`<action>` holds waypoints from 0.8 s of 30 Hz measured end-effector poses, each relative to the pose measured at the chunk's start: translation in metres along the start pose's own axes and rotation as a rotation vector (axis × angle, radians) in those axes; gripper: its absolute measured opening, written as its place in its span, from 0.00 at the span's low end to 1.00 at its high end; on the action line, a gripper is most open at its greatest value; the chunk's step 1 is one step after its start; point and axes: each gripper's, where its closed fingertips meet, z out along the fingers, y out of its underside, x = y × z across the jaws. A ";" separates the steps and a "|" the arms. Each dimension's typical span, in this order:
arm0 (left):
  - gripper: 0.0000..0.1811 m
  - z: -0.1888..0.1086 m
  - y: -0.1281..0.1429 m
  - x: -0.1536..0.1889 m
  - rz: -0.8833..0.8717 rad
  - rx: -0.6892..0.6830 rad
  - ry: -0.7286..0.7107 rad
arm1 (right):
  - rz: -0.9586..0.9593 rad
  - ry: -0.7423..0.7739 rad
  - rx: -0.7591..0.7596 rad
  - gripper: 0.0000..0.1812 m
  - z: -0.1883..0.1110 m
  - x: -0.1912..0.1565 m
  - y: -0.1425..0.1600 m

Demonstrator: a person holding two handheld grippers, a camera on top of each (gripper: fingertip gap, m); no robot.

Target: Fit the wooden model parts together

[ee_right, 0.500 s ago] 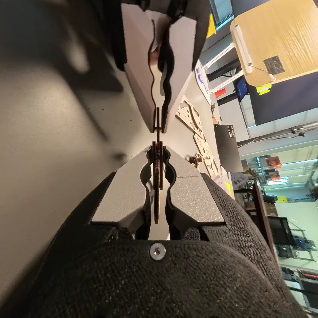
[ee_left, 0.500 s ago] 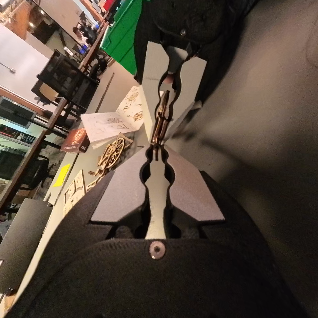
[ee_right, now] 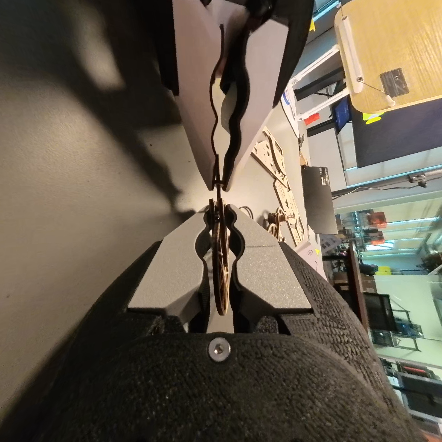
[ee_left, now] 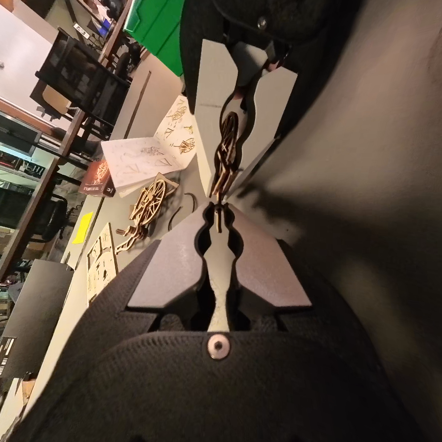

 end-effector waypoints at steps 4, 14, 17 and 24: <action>0.03 0.001 -0.001 -0.001 -0.007 -0.002 -0.004 | 0.006 0.003 -0.004 0.03 0.000 0.001 0.000; 0.03 0.004 0.000 -0.002 -0.002 -0.019 -0.015 | -0.007 0.016 -0.017 0.02 0.001 0.002 0.002; 0.03 0.005 0.003 -0.008 -0.019 -0.026 -0.049 | 0.008 0.043 -0.045 0.03 0.004 0.007 0.007; 0.13 0.003 -0.012 -0.029 -0.094 0.093 -0.138 | 0.179 0.083 -0.057 0.04 -0.001 0.035 0.007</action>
